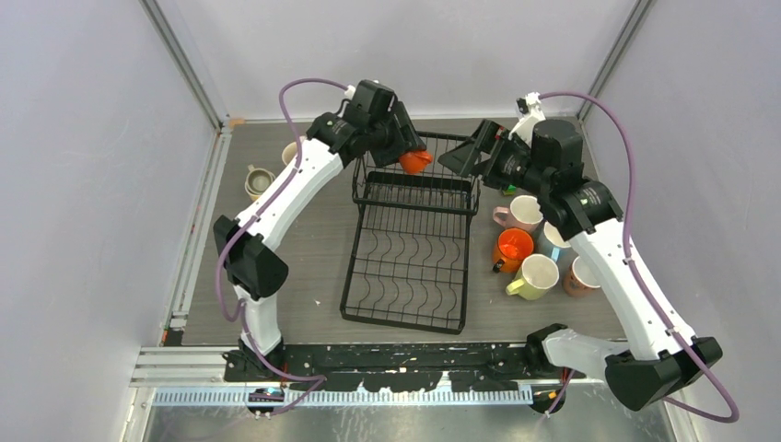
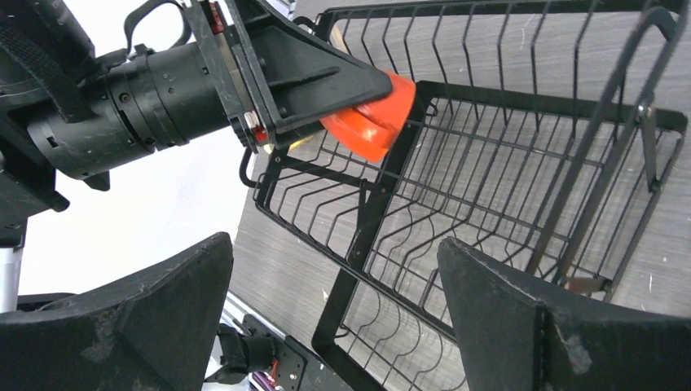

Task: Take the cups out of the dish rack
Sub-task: Unload the cup from the dish rack.

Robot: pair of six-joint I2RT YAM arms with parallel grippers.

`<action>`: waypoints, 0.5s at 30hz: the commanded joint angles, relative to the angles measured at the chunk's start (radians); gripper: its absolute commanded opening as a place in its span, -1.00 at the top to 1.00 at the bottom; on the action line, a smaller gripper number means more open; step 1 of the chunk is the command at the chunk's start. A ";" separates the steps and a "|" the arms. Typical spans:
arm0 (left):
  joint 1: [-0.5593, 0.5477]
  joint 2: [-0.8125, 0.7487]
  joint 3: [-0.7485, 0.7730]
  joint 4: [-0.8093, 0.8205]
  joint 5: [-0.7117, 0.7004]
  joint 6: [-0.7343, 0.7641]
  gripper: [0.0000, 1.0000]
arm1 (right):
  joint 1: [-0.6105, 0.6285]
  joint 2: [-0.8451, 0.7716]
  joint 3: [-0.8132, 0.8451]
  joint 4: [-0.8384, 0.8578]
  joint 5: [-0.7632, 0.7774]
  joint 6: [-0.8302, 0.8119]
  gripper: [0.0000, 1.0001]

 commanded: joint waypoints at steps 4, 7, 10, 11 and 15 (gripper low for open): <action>0.024 -0.113 -0.085 0.189 0.133 -0.151 1.00 | 0.014 0.053 -0.040 0.183 -0.043 -0.074 -0.95; 0.034 -0.124 -0.117 0.222 0.164 -0.188 1.00 | 0.017 0.081 -0.045 0.208 -0.061 -0.076 -0.92; 0.043 -0.135 -0.143 0.247 0.183 -0.210 1.00 | 0.019 0.111 -0.052 0.231 -0.061 -0.079 -0.89; 0.044 -0.137 -0.146 0.251 0.188 -0.213 1.00 | 0.021 0.119 -0.055 0.240 -0.062 -0.079 -0.86; 0.046 -0.146 -0.163 0.275 0.202 -0.232 1.00 | 0.027 0.137 -0.081 0.316 -0.069 -0.064 -0.77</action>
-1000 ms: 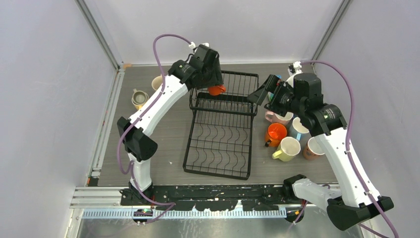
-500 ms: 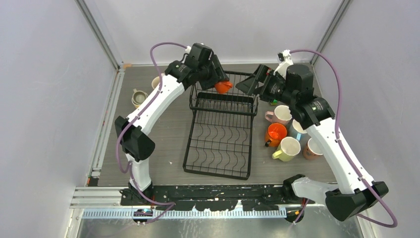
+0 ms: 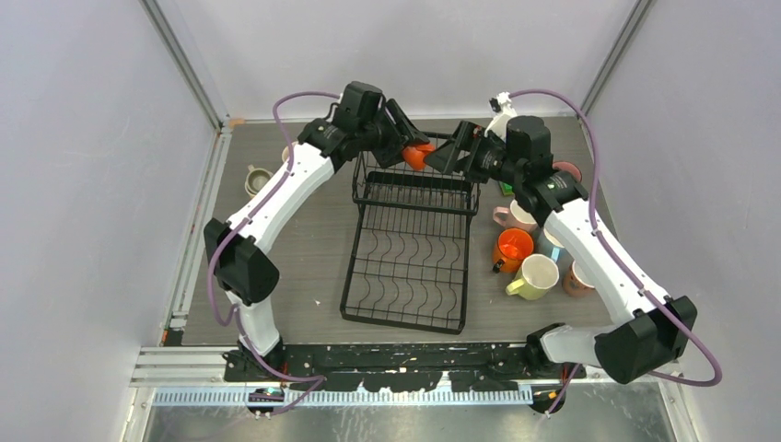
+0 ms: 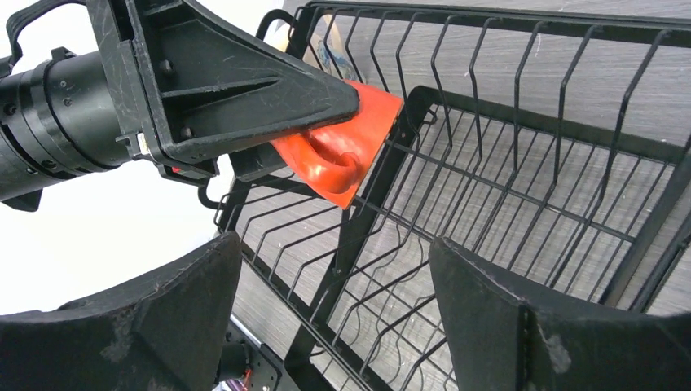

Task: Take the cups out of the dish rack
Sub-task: Unload the cup from the dish rack.

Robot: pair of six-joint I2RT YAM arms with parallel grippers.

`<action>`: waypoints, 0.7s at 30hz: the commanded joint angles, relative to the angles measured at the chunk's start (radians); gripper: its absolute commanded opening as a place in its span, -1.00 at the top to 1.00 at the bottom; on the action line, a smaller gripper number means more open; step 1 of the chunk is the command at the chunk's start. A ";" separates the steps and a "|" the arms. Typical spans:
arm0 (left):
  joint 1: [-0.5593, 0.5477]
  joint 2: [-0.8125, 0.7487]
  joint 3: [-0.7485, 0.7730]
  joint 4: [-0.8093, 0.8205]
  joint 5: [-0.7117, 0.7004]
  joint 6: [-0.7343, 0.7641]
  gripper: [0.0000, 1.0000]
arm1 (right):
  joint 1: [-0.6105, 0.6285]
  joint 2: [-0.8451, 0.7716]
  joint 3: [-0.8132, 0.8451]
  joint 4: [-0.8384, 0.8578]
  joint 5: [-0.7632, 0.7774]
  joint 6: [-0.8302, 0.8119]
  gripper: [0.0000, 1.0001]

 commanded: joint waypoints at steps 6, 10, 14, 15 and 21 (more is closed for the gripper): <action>0.008 -0.077 -0.029 0.159 0.086 -0.095 1.00 | 0.021 -0.006 -0.080 0.261 -0.001 0.012 -0.55; 0.008 -0.091 -0.047 0.179 0.092 -0.114 1.00 | 0.023 0.006 -0.091 0.295 0.012 0.017 -0.37; 0.008 -0.106 -0.076 0.209 0.105 -0.137 1.00 | 0.022 0.016 -0.094 0.325 0.018 0.026 -0.29; 0.008 -0.109 -0.082 0.221 0.111 -0.145 1.00 | 0.023 0.019 -0.094 0.332 0.017 0.029 -0.27; 0.008 -0.132 -0.116 0.279 0.139 -0.196 1.00 | 0.022 0.022 -0.102 0.394 0.008 0.046 -0.15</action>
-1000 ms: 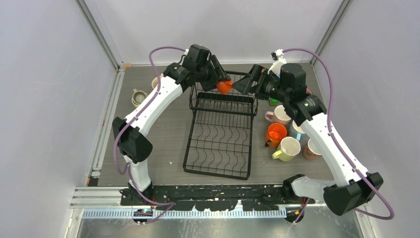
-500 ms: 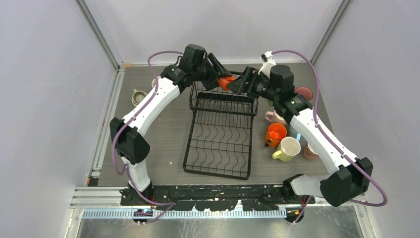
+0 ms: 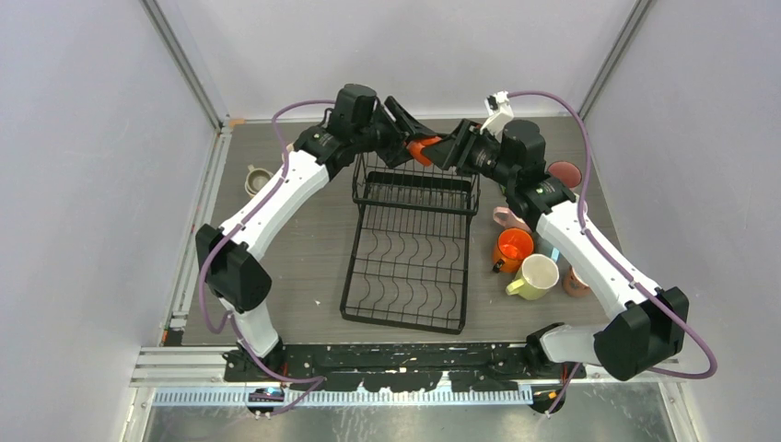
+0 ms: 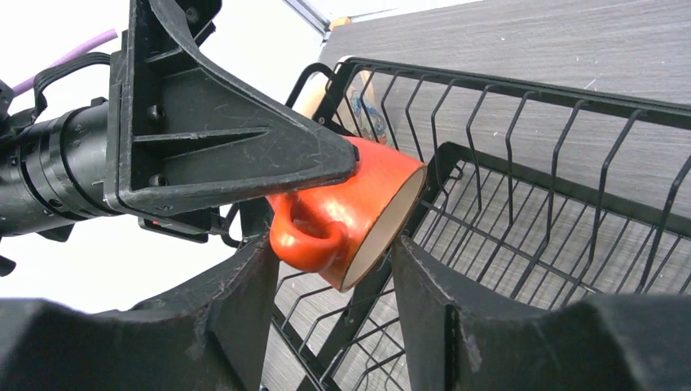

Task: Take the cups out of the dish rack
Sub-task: Unload the cup from the dish rack, then place the cup into the cup.

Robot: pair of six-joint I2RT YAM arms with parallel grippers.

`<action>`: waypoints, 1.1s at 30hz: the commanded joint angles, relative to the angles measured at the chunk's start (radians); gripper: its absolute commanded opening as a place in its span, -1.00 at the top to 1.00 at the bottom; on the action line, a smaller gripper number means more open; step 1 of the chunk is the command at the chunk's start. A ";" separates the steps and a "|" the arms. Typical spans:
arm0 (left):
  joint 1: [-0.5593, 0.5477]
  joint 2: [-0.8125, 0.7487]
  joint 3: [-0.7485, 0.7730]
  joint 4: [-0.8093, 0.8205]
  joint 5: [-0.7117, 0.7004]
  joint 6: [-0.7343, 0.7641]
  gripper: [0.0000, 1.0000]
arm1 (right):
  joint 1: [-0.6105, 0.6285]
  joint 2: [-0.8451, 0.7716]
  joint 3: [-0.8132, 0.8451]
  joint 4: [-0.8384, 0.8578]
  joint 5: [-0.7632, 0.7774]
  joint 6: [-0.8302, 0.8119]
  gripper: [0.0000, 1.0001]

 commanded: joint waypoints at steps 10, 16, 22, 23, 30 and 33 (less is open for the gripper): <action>0.002 -0.086 -0.083 0.261 0.096 -0.165 1.00 | 0.008 -0.010 -0.004 0.173 -0.027 0.053 0.04; -0.002 -0.103 -0.117 0.307 0.098 -0.197 1.00 | 0.009 -0.016 -0.004 0.174 -0.024 0.061 0.20; -0.005 -0.118 -0.138 0.325 0.101 -0.203 1.00 | 0.010 -0.036 0.005 0.174 -0.024 0.066 0.52; -0.007 -0.121 -0.141 0.329 0.101 -0.202 1.00 | 0.010 -0.041 0.009 0.167 -0.021 0.066 0.58; -0.014 -0.133 -0.155 0.341 0.103 -0.192 0.36 | 0.009 -0.072 0.048 0.142 -0.004 0.057 0.99; -0.017 -0.135 -0.155 0.341 0.102 -0.179 -0.04 | 0.011 -0.077 0.067 0.130 0.007 0.052 0.99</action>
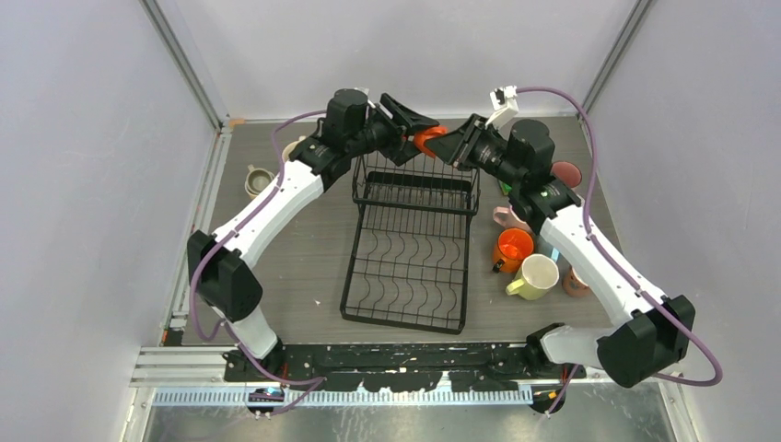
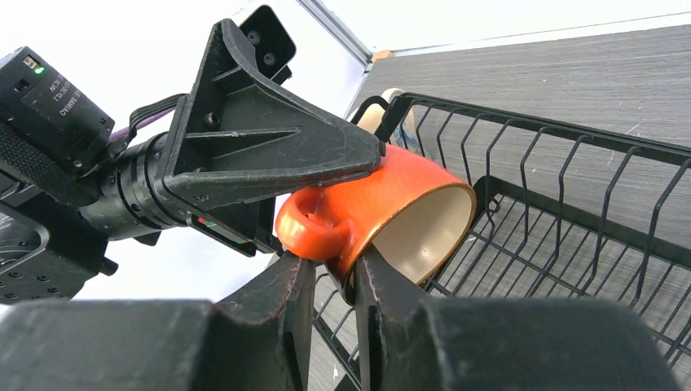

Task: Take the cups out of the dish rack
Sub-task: Place the cup into the cup.

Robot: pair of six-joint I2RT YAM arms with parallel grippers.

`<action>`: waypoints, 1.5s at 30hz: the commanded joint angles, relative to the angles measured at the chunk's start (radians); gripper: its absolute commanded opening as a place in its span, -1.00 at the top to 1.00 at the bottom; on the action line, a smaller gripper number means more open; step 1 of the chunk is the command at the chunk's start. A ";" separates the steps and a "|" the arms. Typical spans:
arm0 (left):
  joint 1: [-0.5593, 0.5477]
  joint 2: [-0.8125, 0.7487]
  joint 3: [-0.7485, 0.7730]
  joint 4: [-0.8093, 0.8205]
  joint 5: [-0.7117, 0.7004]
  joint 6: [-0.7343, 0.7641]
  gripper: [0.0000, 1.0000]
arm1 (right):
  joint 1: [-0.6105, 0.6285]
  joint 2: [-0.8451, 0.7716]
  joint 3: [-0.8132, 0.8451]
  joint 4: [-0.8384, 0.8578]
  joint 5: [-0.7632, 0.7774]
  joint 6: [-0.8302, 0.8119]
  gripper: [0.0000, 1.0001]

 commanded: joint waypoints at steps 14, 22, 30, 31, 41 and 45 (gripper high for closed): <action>-0.013 -0.031 0.030 0.087 0.036 0.079 -0.73 | 0.011 -0.050 0.110 -0.023 0.105 -0.030 0.99; 0.015 -0.015 0.159 -0.059 0.004 0.259 -0.99 | 0.012 -0.068 0.180 -0.242 0.214 -0.079 0.98; 0.043 -0.036 0.263 -0.202 0.002 0.499 -0.99 | 0.011 -0.108 0.251 -0.483 0.307 -0.090 0.99; 0.043 -0.049 0.256 -0.209 0.005 0.527 -0.99 | 0.012 -0.115 0.259 -0.516 0.322 -0.091 0.99; 0.018 -0.244 0.057 -0.249 0.021 0.713 -0.99 | 0.011 -0.215 0.333 -0.864 0.514 -0.093 0.99; -0.017 -0.311 0.002 -0.293 0.017 0.774 -0.99 | 0.011 -0.266 0.332 -0.957 0.551 -0.063 0.99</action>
